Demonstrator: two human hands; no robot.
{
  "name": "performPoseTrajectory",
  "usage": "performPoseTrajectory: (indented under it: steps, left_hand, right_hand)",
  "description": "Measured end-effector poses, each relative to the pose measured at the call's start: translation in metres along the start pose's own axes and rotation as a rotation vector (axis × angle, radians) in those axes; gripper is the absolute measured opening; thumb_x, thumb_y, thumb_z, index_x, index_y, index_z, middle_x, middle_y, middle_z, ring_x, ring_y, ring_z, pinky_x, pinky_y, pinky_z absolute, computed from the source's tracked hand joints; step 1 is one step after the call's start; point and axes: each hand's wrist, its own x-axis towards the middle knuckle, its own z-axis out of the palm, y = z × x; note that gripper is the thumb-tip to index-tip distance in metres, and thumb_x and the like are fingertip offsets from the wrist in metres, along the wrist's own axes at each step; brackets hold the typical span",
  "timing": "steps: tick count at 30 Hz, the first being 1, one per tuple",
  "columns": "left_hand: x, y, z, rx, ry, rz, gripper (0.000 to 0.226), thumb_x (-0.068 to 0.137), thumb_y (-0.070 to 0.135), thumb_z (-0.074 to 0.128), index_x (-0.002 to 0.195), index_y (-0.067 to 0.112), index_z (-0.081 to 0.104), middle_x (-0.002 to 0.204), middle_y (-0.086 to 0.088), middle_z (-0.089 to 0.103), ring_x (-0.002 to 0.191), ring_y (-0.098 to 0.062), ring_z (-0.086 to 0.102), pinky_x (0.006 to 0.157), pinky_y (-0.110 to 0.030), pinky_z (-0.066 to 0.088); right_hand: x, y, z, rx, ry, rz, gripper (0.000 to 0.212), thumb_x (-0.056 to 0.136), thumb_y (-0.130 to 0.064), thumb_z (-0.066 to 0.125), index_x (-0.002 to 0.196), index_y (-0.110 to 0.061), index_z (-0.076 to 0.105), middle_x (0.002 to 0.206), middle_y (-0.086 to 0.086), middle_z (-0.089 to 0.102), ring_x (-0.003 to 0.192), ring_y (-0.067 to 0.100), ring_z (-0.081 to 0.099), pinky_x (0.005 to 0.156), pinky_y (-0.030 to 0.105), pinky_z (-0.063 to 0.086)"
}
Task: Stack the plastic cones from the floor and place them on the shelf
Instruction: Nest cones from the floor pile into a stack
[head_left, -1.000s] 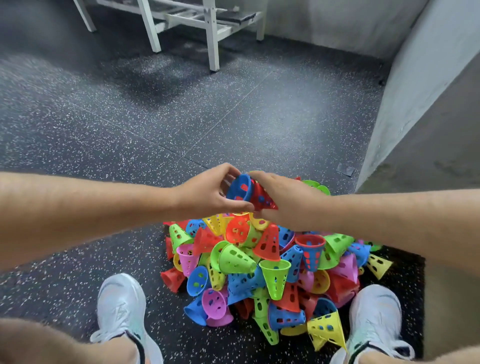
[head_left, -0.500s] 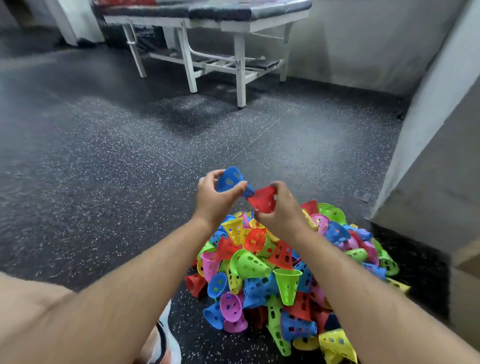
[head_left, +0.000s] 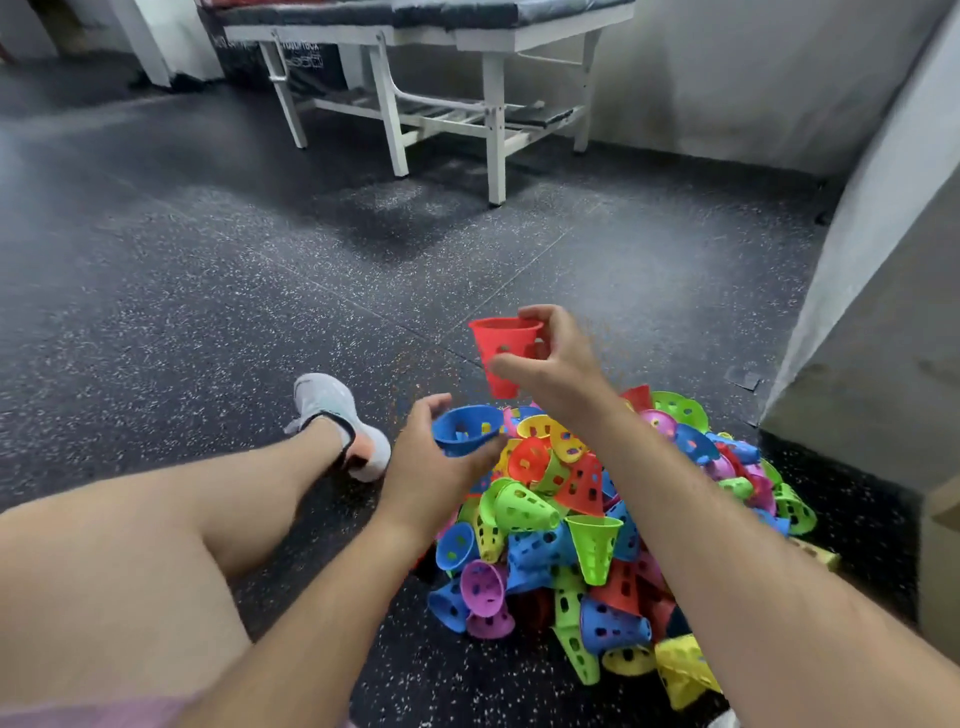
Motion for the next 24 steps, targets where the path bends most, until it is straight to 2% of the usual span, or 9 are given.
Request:
performPoseTrajectory:
  steps: [3,5,8,11,14,16,19,22,24]
  left_hand:
    - [0.005,-0.023,-0.001,0.02,-0.002,0.011,0.077,0.073,0.025,0.094,0.136,0.013,0.05,0.122,0.003,0.062,0.107,-0.01,0.063,0.092,-0.018,0.047]
    - [0.012,-0.035,-0.003,-0.029,-0.01,-0.008,0.08,0.071,0.023,0.095,0.135,0.01,0.048,0.126,-0.004,0.062,0.113,-0.016,0.064,0.101,-0.03,0.05]
    - [0.019,-0.053,0.0,-0.084,-0.036,-0.006,0.092,0.059,0.036,0.093,0.134,0.013,0.045,0.126,-0.007,0.065,0.114,-0.019,0.068,0.101,-0.038,0.054]
    - [0.017,-0.07,0.003,-0.111,-0.054,-0.001,0.082,0.062,0.014,0.095,0.13,0.012,0.049,0.116,0.001,0.071,0.103,-0.008,0.072,0.093,-0.032,0.057]
    - [0.014,-0.08,0.006,-0.18,-0.035,-0.022,0.067,0.068,0.002,0.089,0.125,0.016,0.055,0.107,0.014,0.074,0.098,-0.007,0.073,0.089,-0.032,0.058]
    - [0.01,-0.082,0.01,-0.226,-0.011,-0.038,0.065,0.068,0.005,0.085,0.125,0.016,0.056,0.104,0.018,0.073,0.096,-0.005,0.071,0.087,-0.031,0.058]
    - [0.003,-0.085,0.015,-0.281,0.007,-0.05,0.065,0.065,0.011,0.079,0.126,0.018,0.055,0.109,0.013,0.072,0.1,-0.004,0.07,0.087,-0.025,0.056]
    - [0.001,-0.089,0.01,-0.287,0.016,-0.076,0.089,0.063,0.025,0.081,0.143,0.018,0.043,0.129,0.004,0.064,0.113,-0.006,0.067,0.093,-0.019,0.053]
    - [0.002,-0.096,0.004,-0.231,0.011,-0.1,0.089,0.065,0.026,0.08,0.144,0.026,0.039,0.134,0.004,0.06,0.118,-0.006,0.064,0.096,-0.018,0.052]
  right_hand:
    - [0.002,0.001,0.021,0.006,-0.141,0.006,0.057,0.069,-0.012,0.082,0.116,-0.023,0.053,0.101,0.002,0.065,0.087,0.015,0.067,0.069,0.028,0.057]
    - [-0.002,0.011,0.033,0.052,-0.134,0.031,0.058,0.06,-0.021,0.081,0.112,-0.029,0.055,0.106,0.007,0.068,0.091,0.016,0.069,0.079,0.031,0.058]
    - [-0.018,0.038,0.047,0.115,-0.098,0.097,0.061,0.058,-0.021,0.078,0.115,-0.026,0.057,0.108,0.006,0.069,0.087,0.008,0.065,0.078,0.026,0.055]
    - [-0.032,0.062,0.059,0.144,-0.149,0.166,0.064,0.058,-0.015,0.077,0.117,-0.024,0.056,0.109,0.005,0.068,0.089,0.01,0.064,0.084,0.031,0.054]
    - [-0.038,0.075,0.064,0.128,-0.209,0.206,0.066,0.057,-0.014,0.078,0.118,-0.024,0.056,0.11,0.004,0.066,0.09,0.009,0.064,0.084,0.026,0.054]
    - [-0.039,0.081,0.064,0.146,-0.21,0.231,0.068,0.059,-0.01,0.079,0.122,-0.018,0.055,0.113,0.006,0.067,0.092,0.006,0.065,0.085,0.022,0.053]
    - [-0.04,0.088,0.061,0.108,-0.273,0.236,0.066,0.064,-0.009,0.081,0.125,-0.014,0.055,0.114,0.002,0.067,0.093,0.001,0.065,0.084,0.015,0.05]
    - [-0.042,0.097,0.063,0.101,-0.333,0.263,0.066,0.06,-0.026,0.083,0.121,-0.02,0.058,0.116,0.003,0.069,0.106,0.015,0.068,0.092,0.027,0.053]
    - [-0.044,0.103,0.068,0.101,-0.367,0.29,0.062,0.06,-0.033,0.083,0.117,-0.025,0.059,0.116,0.002,0.07,0.108,0.018,0.068,0.093,0.032,0.055]
